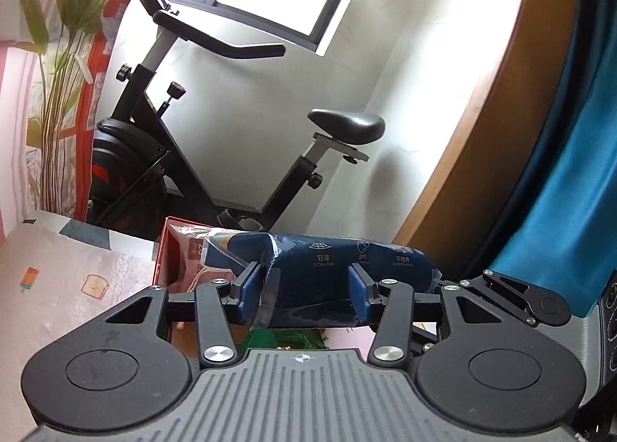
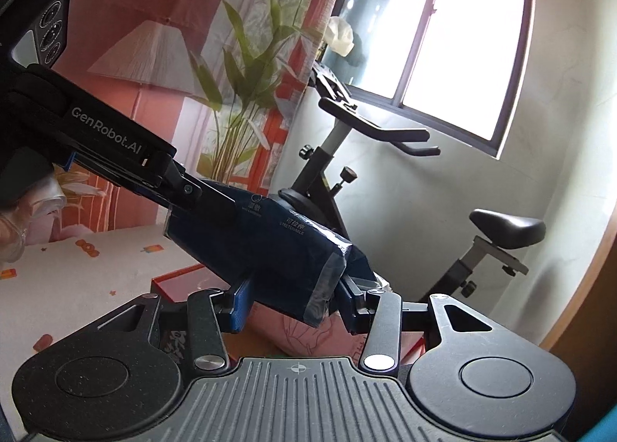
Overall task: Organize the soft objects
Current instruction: 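Lift the blue package with both grippers and carry it over the red box, then lower the blue package into the box and open both grippers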
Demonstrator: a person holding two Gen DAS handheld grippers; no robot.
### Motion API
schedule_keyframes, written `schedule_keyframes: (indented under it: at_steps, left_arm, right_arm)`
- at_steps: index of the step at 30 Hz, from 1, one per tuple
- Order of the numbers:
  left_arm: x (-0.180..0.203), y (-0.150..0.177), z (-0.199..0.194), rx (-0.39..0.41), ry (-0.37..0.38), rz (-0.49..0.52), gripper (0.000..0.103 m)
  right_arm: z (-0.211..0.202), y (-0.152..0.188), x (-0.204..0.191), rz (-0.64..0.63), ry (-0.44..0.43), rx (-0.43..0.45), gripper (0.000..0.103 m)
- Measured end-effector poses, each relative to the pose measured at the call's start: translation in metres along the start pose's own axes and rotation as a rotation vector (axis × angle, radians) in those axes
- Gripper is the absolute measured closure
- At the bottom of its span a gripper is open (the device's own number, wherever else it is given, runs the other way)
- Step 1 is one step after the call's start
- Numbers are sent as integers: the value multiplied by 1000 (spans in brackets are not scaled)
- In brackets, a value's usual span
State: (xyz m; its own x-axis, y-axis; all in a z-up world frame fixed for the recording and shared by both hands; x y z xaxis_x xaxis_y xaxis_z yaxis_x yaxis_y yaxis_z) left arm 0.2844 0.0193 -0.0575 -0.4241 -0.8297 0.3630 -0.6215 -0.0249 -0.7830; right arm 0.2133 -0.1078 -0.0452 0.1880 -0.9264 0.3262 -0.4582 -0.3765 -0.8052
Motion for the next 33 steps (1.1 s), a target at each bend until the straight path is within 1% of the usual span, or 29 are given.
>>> schedule_keyframes:
  at_steps: [4,6,8,11,14,19,22,24,26,28,30,31,32,33]
  left_arm:
    - [-17,-18,35,-38,-28,-19,52]
    - [-25,-22,53,-75,-37,-23,52]
    - [-33,-23,70,-117,-36,-43,52]
    - [-44,-17,89,-172,-39,-57,53]
    - [-51,-8,104,-229,-70,-55,53]
    - [-54,3,108,-272,-99,-19,53]
    - [-57,4,105,-274,-110,-15,53]
    - [-59,3,101,-269,-123,-13,52]
    - [-59,2,96,-262,-142,-17,52]
    - [-59,0,89,-251,-151,-13,51]
    - [-56,-2,81,-229,-173,2,45]
    - [-54,-3,76,-217,-185,12,43]
    - [-51,-3,72,-203,-198,24,37]
    - [-47,-4,67,-189,-207,35,31]
  right_arm:
    - [41,-5,12,3,-14,-45,61]
    - [61,-3,18,33,-25,-72,61]
    - [82,4,25,67,-42,-123,61]
    - [108,15,30,99,-66,-187,61]
    - [127,26,30,128,-105,-250,62]
    - [140,39,29,197,-178,-324,61]
    - [141,44,31,229,-197,-353,59]
    - [138,45,33,249,-214,-358,58]
    - [132,45,35,258,-216,-355,52]
    - [126,44,39,285,-210,-345,50]
    - [118,44,46,328,-195,-332,47]
    - [115,43,49,349,-186,-325,42]
    - [110,42,53,380,-173,-315,36]
    - [105,42,58,406,-162,-303,32]
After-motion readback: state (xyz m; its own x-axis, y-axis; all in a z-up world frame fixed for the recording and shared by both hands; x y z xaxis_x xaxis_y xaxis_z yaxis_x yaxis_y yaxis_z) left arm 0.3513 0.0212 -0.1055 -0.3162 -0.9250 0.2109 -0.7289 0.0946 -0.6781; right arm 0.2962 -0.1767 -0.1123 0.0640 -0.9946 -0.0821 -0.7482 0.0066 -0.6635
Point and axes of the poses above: each gripper's, at about its wrist camera, not at the fingertips, and z roughly the way its jaws point, x to its right, y to its underside, the point moved 3 cm from there along z, roughly the way its jaws point, and after that the axes turned 10 degrees about -x, right-handed, at the moved point
